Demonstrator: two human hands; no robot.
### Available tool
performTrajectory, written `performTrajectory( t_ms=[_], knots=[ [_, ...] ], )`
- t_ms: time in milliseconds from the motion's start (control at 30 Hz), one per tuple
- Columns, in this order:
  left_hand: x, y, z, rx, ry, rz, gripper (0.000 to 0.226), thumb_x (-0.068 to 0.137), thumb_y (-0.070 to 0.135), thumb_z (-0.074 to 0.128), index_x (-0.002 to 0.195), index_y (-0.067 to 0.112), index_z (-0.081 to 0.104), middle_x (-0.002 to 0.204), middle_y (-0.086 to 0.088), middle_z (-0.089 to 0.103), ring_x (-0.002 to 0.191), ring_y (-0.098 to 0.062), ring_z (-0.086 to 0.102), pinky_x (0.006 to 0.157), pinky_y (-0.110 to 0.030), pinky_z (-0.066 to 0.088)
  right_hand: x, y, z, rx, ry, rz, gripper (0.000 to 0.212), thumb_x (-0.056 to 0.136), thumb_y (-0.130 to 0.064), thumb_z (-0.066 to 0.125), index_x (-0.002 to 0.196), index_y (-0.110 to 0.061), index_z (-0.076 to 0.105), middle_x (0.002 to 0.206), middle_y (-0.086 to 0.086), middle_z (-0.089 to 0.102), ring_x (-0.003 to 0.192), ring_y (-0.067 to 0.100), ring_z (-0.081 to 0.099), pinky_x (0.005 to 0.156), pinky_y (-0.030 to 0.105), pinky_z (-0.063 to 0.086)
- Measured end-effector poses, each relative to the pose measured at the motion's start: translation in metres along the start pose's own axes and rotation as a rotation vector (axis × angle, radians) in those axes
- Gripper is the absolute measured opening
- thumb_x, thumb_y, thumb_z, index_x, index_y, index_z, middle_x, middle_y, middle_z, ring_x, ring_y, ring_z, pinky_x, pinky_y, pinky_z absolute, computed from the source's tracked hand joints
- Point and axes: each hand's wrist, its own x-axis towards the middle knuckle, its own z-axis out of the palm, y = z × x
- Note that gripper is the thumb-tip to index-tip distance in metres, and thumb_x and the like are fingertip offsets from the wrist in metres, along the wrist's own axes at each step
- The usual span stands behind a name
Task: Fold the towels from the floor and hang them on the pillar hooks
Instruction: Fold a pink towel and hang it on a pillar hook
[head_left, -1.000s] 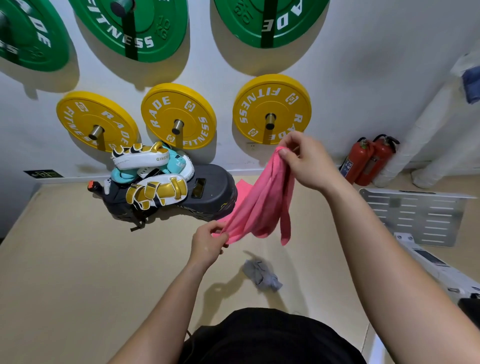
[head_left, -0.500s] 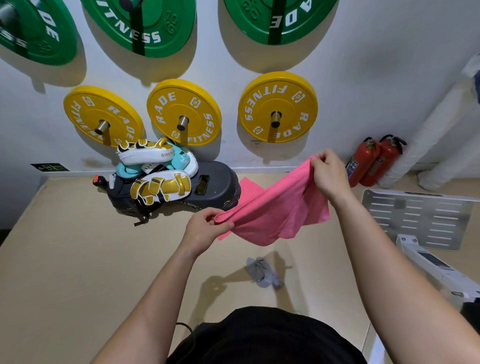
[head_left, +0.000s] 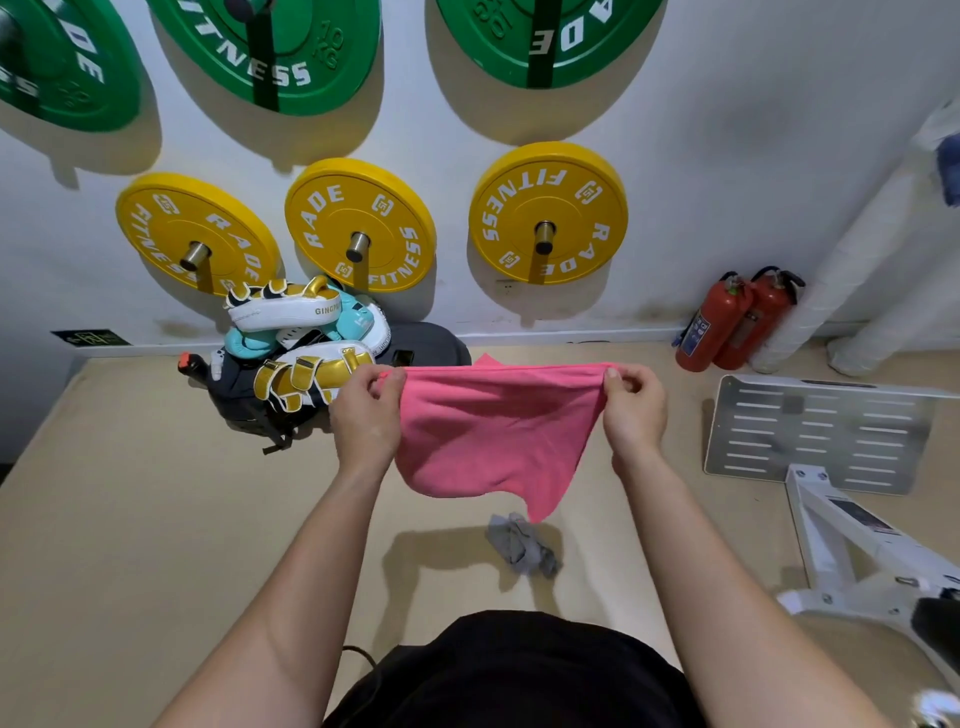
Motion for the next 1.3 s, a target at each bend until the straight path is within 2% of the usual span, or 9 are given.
performTrajectory(
  t_ms=[200, 333, 467, 633, 733, 933, 1033, 1200, 1300],
  knots=[
    [-0.046, -0.001, 0.036, -0.287, -0.170, -0.217, 0.024, 0.072, 0.050, 0.075, 0.076, 0.027, 0.068, 0.070, 0.003, 0.067, 0.068, -0.020, 0.063, 0.076, -0.058, 0.058, -0.061, 0.012, 0.023, 0.098, -0.368, 0.090, 0.008, 0.086, -0.008, 0.072, 0.082, -0.013, 0.067, 0.062, 0.003, 0.064, 0.061, 0.016, 0.057, 0.064, 0.033, 0.048],
    [-0.068, 0.006, 0.048, -0.398, -0.272, -0.240, 0.019, 0.070, 0.044, 0.076, 0.074, 0.025, 0.073, 0.064, 0.004, 0.066, 0.063, -0.022, 0.060, 0.071, -0.053, 0.056, -0.087, 0.004, 0.034, 0.088, -0.514, 0.007, 0.009, 0.085, -0.007, 0.072, 0.082, -0.014, 0.068, 0.062, -0.006, 0.066, 0.058, 0.006, 0.061, 0.064, 0.023, 0.049],
    [-0.076, 0.018, 0.044, -0.475, -0.306, -0.240, 0.010, 0.091, 0.011, 0.071, 0.084, 0.017, 0.075, 0.071, -0.004, 0.069, 0.066, -0.019, 0.061, 0.072, -0.044, 0.057, -0.086, 0.000, 0.031, 0.098, -0.526, -0.036, 0.010, 0.083, -0.014, 0.075, 0.078, -0.022, 0.071, 0.073, -0.005, 0.069, 0.068, 0.009, 0.064, 0.073, 0.037, 0.057],
    [-0.079, 0.013, 0.039, -0.401, -0.351, -0.151, 0.014, 0.092, 0.018, 0.068, 0.091, 0.026, 0.079, 0.084, -0.006, 0.077, 0.077, -0.018, 0.070, 0.079, -0.050, 0.061, -0.088, 0.003, 0.027, 0.091, -0.519, -0.044, 0.003, 0.082, -0.022, 0.076, 0.082, -0.023, 0.073, 0.079, 0.000, 0.074, 0.072, 0.024, 0.070, 0.080, 0.051, 0.059],
    [-0.077, 0.013, 0.036, -0.370, -0.381, -0.143, 0.016, 0.090, 0.024, 0.066, 0.098, 0.027, 0.080, 0.091, 0.005, 0.078, 0.091, -0.018, 0.073, 0.086, -0.046, 0.060, -0.090, 0.001, 0.028, 0.085, -0.514, -0.069, 0.006, 0.083, -0.015, 0.076, 0.085, -0.020, 0.072, 0.081, 0.001, 0.074, 0.072, 0.019, 0.070, 0.079, 0.046, 0.060],
    [-0.073, 0.014, 0.028, -0.439, -0.524, -0.198, 0.041, 0.091, -0.012, 0.051, 0.111, 0.015, 0.074, 0.099, -0.003, 0.078, 0.091, -0.013, 0.072, 0.082, -0.031, 0.060, -0.085, -0.004, 0.027, 0.013, -0.549, -0.152, 0.017, 0.078, -0.008, 0.078, 0.086, -0.017, 0.065, 0.084, 0.002, 0.070, 0.074, 0.015, 0.064, 0.069, 0.028, 0.055],
    [-0.066, 0.010, 0.022, -0.428, -0.579, -0.164, 0.040, 0.090, -0.009, 0.052, 0.100, 0.023, 0.074, 0.090, -0.001, 0.078, 0.086, -0.014, 0.072, 0.076, -0.036, 0.058, -0.076, -0.005, 0.027, -0.024, -0.550, -0.222, 0.016, 0.084, -0.007, 0.072, 0.082, -0.021, 0.065, 0.084, -0.002, 0.069, 0.074, 0.011, 0.060, 0.070, 0.029, 0.053],
    [-0.046, -0.007, 0.018, -0.218, -0.253, -0.175, 0.013, 0.088, 0.018, 0.067, 0.097, 0.027, 0.069, 0.078, 0.006, 0.067, 0.078, -0.016, 0.066, 0.076, -0.044, 0.056, -0.068, -0.009, 0.027, -0.040, -0.556, -0.298, 0.009, 0.085, -0.014, 0.064, 0.086, -0.023, 0.067, 0.085, -0.008, 0.071, 0.079, 0.014, 0.064, 0.079, 0.038, 0.054],
    [-0.038, -0.010, 0.015, -0.171, -0.338, -0.293, 0.023, 0.088, 0.028, 0.072, 0.109, 0.020, 0.069, 0.083, 0.002, 0.066, 0.073, -0.018, 0.062, 0.071, -0.037, 0.057, -0.069, -0.010, 0.028, -0.034, -0.565, -0.328, 0.009, 0.085, -0.015, 0.063, 0.087, -0.023, 0.067, 0.085, -0.009, 0.071, 0.082, 0.016, 0.065, 0.080, 0.036, 0.053]
  ],
)
